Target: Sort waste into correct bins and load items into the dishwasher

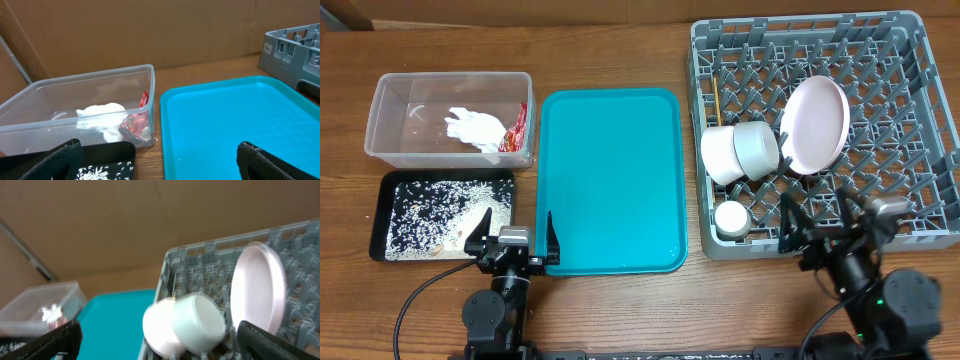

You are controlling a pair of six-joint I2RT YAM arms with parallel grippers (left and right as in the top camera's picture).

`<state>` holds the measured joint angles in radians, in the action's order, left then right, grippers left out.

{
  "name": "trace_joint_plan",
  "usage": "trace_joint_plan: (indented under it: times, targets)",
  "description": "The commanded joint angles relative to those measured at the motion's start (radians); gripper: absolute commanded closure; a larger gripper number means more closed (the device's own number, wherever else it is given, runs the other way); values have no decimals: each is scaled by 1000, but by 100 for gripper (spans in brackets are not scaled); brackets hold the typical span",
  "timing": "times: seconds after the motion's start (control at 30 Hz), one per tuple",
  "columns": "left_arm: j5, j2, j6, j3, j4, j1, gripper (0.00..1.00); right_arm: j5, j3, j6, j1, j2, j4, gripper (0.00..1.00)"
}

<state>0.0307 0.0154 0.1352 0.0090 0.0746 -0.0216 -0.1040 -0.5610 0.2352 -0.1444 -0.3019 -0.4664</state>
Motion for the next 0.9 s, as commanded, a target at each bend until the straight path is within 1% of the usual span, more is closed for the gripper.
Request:
trace_joint_plan:
  times: [0.0,0.17,0.23,0.3,0.4,0.43,0.87]
  targets:
    - [11,-9,19,-4,0,-4,0,-59,179,5,7,132,49,0]
    - [11,-9,19,-4,0,-4,0,-74,343,5,7,305,73,0]
    - [11,-9,19,-4,0,-4,0,-75,386,5,7,294,124,0]
    - [11,-9,19,-4,0,-4,0,-74,447,5,7,299,209,0]
    - [11,-9,19,-4,0,-4,0,-78,543,4,6,299,386,0]
    - [11,-9,19,-4,0,-4,0,-71,553,1,4,299,409,0]
    - [11,-9,19,-4,0,-4,0,-62,553,0,3,299,405,0]
